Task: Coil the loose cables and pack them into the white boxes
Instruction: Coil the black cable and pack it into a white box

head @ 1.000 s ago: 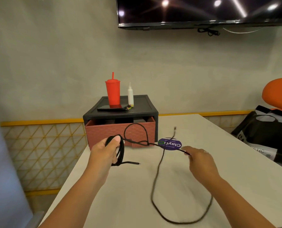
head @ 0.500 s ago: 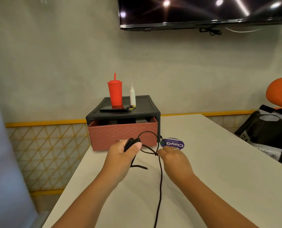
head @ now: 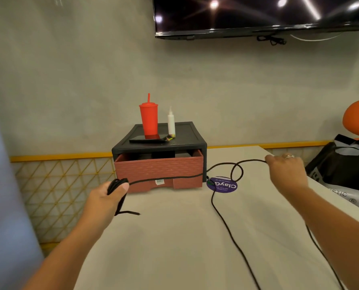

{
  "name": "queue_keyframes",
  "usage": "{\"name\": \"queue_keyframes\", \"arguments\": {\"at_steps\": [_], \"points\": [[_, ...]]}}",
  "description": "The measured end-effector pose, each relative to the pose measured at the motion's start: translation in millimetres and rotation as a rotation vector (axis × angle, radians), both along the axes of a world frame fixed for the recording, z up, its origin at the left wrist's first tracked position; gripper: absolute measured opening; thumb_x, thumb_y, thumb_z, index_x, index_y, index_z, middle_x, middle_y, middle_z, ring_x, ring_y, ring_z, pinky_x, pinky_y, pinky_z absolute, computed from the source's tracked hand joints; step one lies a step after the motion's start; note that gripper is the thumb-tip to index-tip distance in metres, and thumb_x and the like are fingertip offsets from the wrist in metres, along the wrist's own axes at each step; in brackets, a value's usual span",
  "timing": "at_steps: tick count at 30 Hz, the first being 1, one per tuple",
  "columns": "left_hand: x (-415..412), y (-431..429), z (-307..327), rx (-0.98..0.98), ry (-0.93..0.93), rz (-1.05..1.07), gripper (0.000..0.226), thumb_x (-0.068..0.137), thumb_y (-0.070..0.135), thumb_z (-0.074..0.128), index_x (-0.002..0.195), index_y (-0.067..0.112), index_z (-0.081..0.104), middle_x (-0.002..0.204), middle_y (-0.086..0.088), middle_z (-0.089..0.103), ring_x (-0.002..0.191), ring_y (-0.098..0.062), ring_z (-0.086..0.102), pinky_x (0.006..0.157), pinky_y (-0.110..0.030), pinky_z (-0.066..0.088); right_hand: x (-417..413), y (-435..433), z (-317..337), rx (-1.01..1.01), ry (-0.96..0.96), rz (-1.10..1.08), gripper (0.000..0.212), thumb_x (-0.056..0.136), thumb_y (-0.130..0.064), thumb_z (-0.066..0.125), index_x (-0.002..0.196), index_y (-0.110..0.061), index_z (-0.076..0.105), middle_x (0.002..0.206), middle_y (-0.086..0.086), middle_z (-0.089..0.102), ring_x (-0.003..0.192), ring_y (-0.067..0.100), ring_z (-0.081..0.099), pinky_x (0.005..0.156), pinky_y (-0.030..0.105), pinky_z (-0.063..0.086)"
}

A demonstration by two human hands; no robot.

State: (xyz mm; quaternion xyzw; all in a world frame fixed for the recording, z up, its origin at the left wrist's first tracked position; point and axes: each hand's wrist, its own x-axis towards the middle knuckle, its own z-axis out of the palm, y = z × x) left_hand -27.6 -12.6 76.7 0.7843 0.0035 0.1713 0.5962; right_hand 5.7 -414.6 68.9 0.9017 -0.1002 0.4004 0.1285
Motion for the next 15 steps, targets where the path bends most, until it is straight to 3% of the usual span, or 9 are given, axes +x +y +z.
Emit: {"name": "queue_keyframes", "arguments": {"at_steps": [3,6,8,11,15], "points": [[4.4,7.3,-7.2,0.072,0.034,0.027,0.01,0.092,0.024,0.057,0.083,0.019,0.06,0.072,-0.005,0.056,0.065,-0.017,0.049,0.063,-0.033,0.039,3.0,-7.3,24.4,0.098,0.063,-0.088,0.021,0.071,0.009,0.06,0.086,-0.006,0.063,0.059,0.01,0.053,0.07,0.032,0.054,0.063,0.035,0.034],[4.3,0.8,-13.2,0.106,0.053,0.015,0.014,0.091,0.024,0.058,0.078,0.019,0.058,0.068,-0.003,0.053,0.063,-0.015,0.046,0.056,-0.029,0.036,9.1,0.4,48.6,0.424,0.016,0.128,0.018,0.09,-0.003,0.046,0.087,-0.013,0.062,0.059,0.004,0.049,0.078,0.03,0.05,0.068,0.035,0.032],[4.4,-5.5,-15.4,0.105,0.044,0.012,0.018,0.091,0.023,0.058,0.074,0.018,0.055,0.062,0.0,0.048,0.059,-0.014,0.043,0.054,-0.029,0.033,10.8,8.5,64.9,0.76,0.081,0.419,0.024,0.094,-0.004,0.044,0.079,-0.014,0.06,0.069,0.005,0.061,0.077,0.022,0.052,0.066,0.029,0.037],[6.2,-13.6,-17.4,0.057,0.054,-0.003,0.017,0.091,0.025,0.058,0.076,0.016,0.058,0.064,-0.001,0.05,0.064,-0.017,0.045,0.058,-0.03,0.034,1.3,26.2,84.7,1.054,0.361,0.779,0.03,0.096,0.0,0.04,0.074,-0.015,0.055,0.069,0.0,0.061,0.073,0.009,0.049,0.069,0.019,0.038],[7.2,-23.3,-17.4,0.035,0.04,-0.033,0.019,0.091,0.028,0.058,0.073,0.022,0.057,0.077,-0.011,0.054,0.07,-0.021,0.048,0.062,-0.031,0.037,-1.6,42.9,85.7,1.357,0.647,1.025,0.046,0.095,0.0,0.037,0.066,-0.022,0.064,0.071,-0.008,0.064,0.082,0.007,0.059,0.079,0.029,0.04]]}}
